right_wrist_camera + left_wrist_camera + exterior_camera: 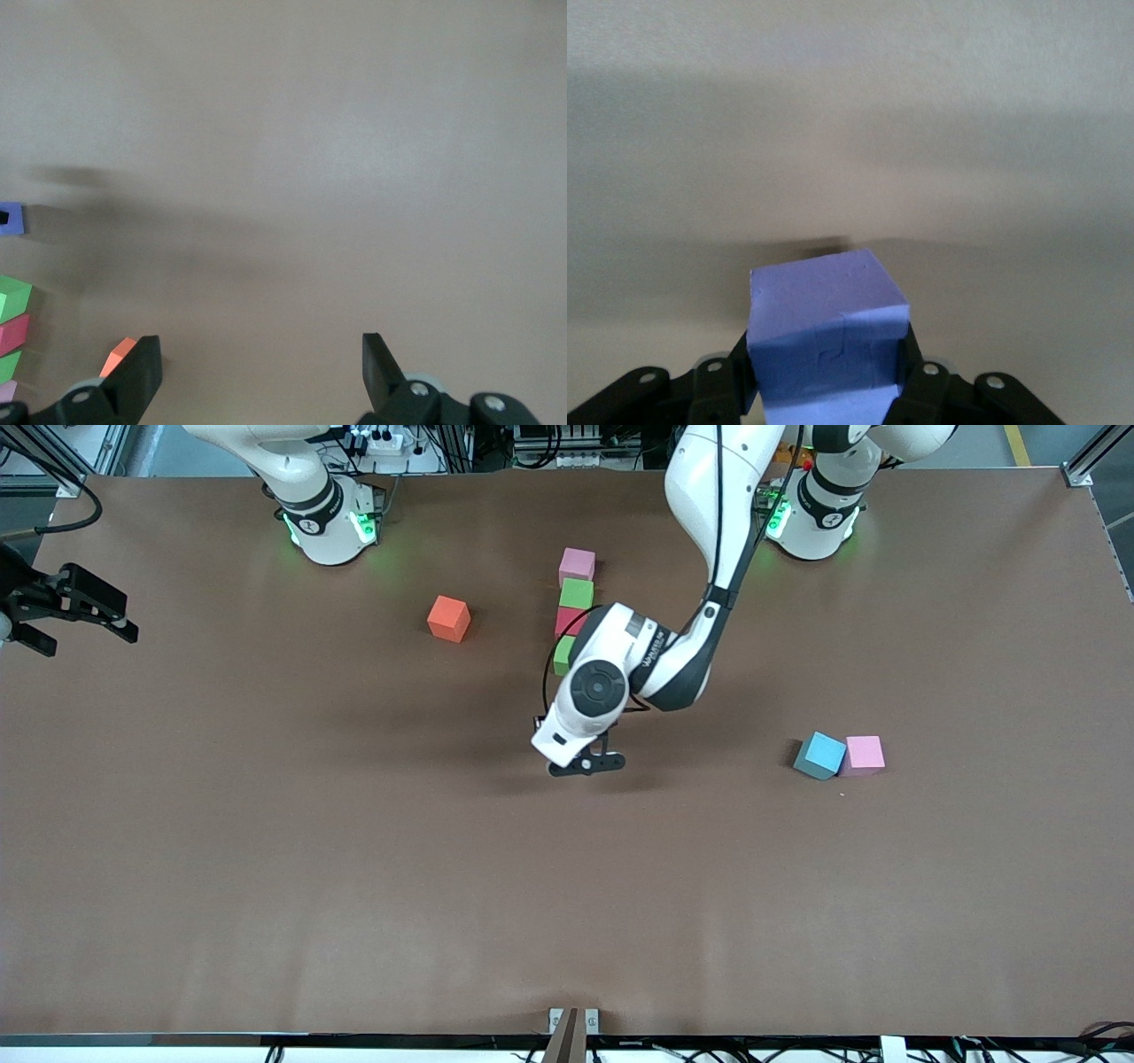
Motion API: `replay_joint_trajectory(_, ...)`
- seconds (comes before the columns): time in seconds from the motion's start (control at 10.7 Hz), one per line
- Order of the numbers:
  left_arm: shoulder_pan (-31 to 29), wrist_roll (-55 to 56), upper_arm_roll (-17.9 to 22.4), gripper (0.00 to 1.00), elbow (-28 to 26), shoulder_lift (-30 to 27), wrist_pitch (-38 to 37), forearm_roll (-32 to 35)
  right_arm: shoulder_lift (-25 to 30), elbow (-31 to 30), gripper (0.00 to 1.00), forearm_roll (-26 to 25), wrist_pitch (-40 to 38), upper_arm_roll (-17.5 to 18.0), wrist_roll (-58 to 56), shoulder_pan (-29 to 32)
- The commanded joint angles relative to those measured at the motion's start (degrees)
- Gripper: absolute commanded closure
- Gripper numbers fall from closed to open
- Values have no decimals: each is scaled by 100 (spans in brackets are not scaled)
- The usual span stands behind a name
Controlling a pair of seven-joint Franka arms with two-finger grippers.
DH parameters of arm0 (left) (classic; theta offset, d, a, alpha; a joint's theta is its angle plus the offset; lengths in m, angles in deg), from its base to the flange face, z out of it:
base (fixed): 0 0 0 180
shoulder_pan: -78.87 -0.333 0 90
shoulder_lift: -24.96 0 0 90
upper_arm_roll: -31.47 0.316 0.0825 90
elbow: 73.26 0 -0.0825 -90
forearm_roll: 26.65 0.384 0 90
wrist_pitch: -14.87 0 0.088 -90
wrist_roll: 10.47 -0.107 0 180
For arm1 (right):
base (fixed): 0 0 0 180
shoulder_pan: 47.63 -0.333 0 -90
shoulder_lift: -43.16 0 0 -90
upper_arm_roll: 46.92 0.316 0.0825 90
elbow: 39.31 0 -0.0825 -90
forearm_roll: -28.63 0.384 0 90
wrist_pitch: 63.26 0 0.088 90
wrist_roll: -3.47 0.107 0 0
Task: Arrange blocks into number 1
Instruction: 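Lower the purple cube below the green cube and open the left gripper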
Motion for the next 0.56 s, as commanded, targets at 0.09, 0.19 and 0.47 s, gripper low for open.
replay_joint_trajectory(0.09, 14, -680, -145, 100, -234, -219, -36, 195, -46, 140, 0, -236, 18, 23, -31, 38)
replay_joint_trajectory(0.19, 23, -847, -198, 100, -522, -394, 86, 203, -46, 105, 0, -244, 19, 23, -31, 21)
replay_joint_trajectory(0.47, -29, -936, -645, 100, -1454, -957, 779, 299, -38, 61, 0, -236, -25, 23, -31, 39)
